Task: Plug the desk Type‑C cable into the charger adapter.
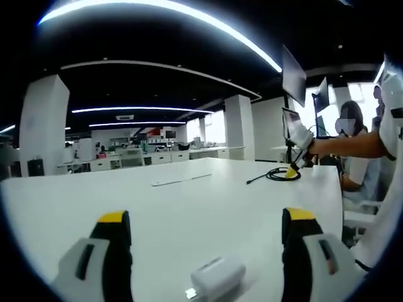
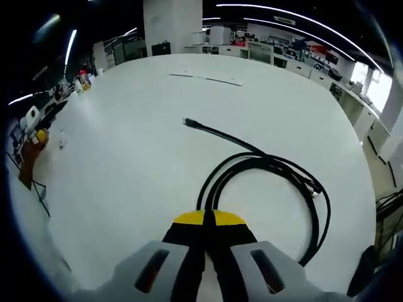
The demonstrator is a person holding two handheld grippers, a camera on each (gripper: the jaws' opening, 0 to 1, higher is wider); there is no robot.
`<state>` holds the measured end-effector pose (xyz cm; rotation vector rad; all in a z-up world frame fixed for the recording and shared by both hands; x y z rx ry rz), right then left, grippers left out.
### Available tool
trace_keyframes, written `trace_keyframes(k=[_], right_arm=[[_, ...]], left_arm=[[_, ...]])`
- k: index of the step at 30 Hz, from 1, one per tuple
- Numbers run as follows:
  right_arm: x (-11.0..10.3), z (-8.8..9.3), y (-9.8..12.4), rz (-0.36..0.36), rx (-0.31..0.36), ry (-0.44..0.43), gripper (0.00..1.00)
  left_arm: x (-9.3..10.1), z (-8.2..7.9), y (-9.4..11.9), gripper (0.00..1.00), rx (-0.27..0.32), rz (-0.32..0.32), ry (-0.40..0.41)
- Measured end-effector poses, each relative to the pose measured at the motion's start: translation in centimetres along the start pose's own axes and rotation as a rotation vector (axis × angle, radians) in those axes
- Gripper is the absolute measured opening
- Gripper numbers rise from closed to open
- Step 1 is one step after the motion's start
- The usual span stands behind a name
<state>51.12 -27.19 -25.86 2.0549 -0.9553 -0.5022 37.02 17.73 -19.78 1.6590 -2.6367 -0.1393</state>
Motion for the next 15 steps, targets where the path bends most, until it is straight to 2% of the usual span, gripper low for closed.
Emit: trace_keyframes(k=[3, 9, 15], right_arm=[[-1.2, 0.3, 0.3, -0.011, -0.007, -0.005, 0.00], [-2.2, 0.7, 0.5, -0.021, -0.009, -0.001, 0.00], [-4.4, 1.2, 1.1, -0.044, -0.017, 0.009, 0.00]], left_arm=[[0.1, -0.2, 0.0, 1.00, 0.004, 0.003, -0.004], [0.0, -0.1, 0.0, 1.00, 0.002, -0.003, -0.003], [0.0, -0.1, 0.1, 1.00, 0.004, -0.010, -0.006]])
Point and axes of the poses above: the point that each gripper's makers call its tool centre point, and the gripper's own axes: y roughly backward along the fingers, x roughly to its right, z roughly out of its underside, the point moved 4 cm from there along y, roughly backward along the fingers, and after that the axes turned 3 degrees about -x, right-handed, at the moved point
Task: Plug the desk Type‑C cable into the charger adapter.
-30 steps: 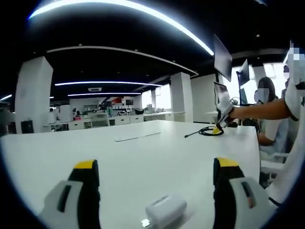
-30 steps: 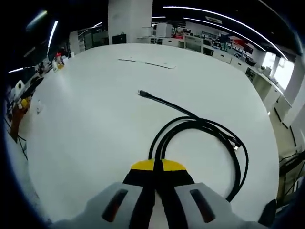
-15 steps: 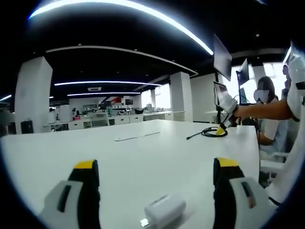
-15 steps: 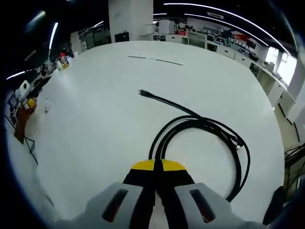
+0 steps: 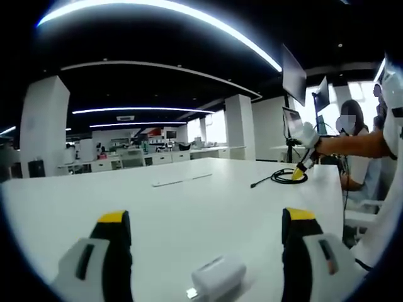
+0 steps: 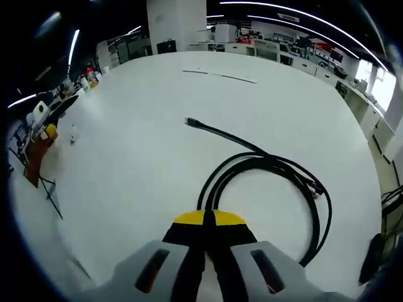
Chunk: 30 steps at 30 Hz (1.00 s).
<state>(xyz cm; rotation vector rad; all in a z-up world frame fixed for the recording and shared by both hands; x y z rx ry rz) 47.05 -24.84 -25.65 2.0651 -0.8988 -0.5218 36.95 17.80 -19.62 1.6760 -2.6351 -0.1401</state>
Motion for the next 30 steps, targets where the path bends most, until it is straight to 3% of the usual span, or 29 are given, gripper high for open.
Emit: trace_keyframes(k=[18, 30], right_arm=[[-6.0, 1.2, 0.5, -0.101, 0.022, -0.015, 0.00], [-9.3, 1.8, 0.7, -0.146, -0.009, 0.012, 0.00]], left_arm=[[0.2, 0.4, -0.2, 1.00, -0.008, 0.010, 0.003], [0.4, 0.6, -0.3, 1.00, -0.012, 0.016, 0.006]])
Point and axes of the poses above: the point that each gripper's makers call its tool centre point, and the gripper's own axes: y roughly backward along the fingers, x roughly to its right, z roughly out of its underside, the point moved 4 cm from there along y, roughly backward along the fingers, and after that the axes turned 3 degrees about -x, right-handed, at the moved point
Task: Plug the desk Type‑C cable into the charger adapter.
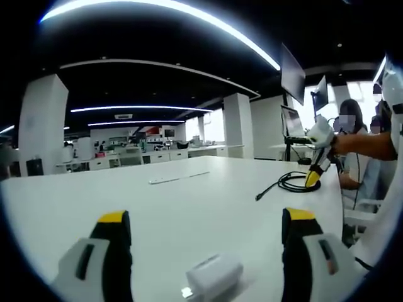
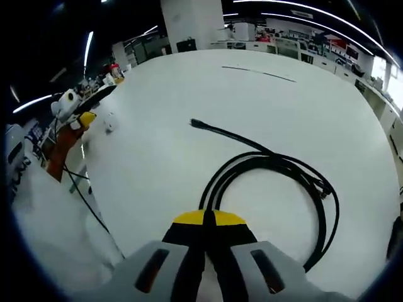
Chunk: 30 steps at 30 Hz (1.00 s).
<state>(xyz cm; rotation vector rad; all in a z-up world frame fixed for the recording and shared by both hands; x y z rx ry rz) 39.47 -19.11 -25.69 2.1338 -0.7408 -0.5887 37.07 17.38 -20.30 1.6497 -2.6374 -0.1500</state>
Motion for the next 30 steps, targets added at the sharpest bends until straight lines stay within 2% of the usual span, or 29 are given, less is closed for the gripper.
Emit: trace_keyframes(k=[25, 30], right_arm=[[-7.8, 1.4, -0.6, -0.143, -0.026, 0.017, 0.01], [-8.7, 1.5, -0.7, -0.165, -0.027, 0.016, 0.01]], left_arm=[[0.3, 0.3, -0.2, 1.00, -0.008, 0.012, -0.004], [0.3, 0.3, -0.2, 1.00, -0.005, 0.014, -0.005]])
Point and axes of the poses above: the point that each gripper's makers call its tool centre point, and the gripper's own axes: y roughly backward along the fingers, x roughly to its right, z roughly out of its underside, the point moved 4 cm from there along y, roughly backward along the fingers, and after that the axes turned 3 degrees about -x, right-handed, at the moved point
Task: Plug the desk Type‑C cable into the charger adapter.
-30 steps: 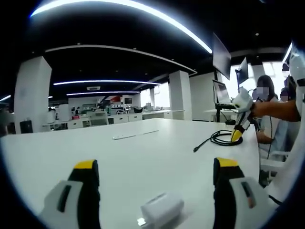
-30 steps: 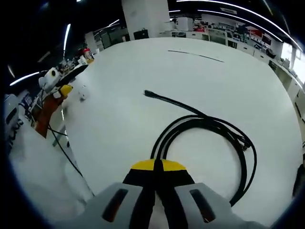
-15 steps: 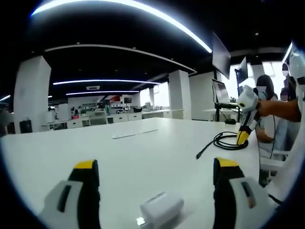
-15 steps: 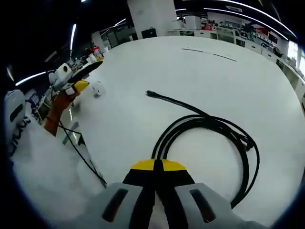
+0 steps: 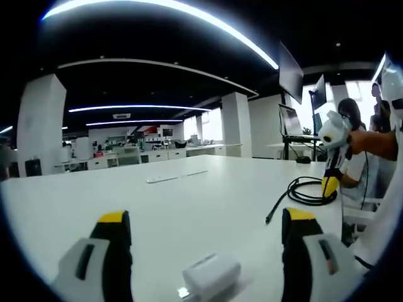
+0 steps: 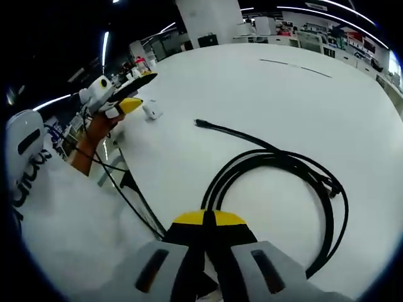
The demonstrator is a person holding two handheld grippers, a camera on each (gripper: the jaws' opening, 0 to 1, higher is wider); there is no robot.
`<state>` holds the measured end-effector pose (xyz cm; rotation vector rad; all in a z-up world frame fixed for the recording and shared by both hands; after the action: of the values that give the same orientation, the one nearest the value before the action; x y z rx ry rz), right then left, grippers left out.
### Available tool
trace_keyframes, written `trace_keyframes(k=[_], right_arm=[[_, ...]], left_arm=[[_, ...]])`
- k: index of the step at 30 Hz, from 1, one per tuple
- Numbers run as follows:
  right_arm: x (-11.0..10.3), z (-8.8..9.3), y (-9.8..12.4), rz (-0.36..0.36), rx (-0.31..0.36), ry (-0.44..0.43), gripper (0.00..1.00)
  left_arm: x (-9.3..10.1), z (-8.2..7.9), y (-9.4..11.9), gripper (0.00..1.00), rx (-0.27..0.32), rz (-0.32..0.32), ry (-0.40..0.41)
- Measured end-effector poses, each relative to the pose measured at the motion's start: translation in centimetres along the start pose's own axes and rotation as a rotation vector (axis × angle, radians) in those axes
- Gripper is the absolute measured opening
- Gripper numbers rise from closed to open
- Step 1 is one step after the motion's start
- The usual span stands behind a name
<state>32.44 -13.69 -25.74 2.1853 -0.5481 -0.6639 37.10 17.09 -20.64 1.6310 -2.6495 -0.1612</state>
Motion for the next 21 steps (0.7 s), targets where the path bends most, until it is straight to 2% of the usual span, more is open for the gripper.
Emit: trace_keyframes(k=[13, 20, 21], right_arm=[[-1.4, 0.7, -0.5, -0.037, -0.014, -0.003, 0.01], [-1.4, 0.7, -0.5, -0.041, 0.002, -0.002, 0.01], [-1.4, 0.6, -0.5, -0.044, 0.012, 0.021, 0.01]], left_arm=[[0.1, 0.0, -0.1, 1.00, 0.002, 0.001, 0.006], [0.2, 0.0, -0.1, 1.00, 0.001, -0.002, 0.001], [0.2, 0.0, -0.1, 1.00, 0.000, -0.001, 0.001]])
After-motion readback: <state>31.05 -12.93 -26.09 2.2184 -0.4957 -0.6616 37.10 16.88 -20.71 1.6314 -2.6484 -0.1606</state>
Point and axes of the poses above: the point that each gripper's makers call its tool centre point, and the gripper's own axes: y roughly backward along the fingers, x roughly to its right, z roughly out of its underside, the point moved 4 cm from there along y, roughly backward along the fingers, and after that the axes turned 3 degrees about -x, right-handed, at the moved point
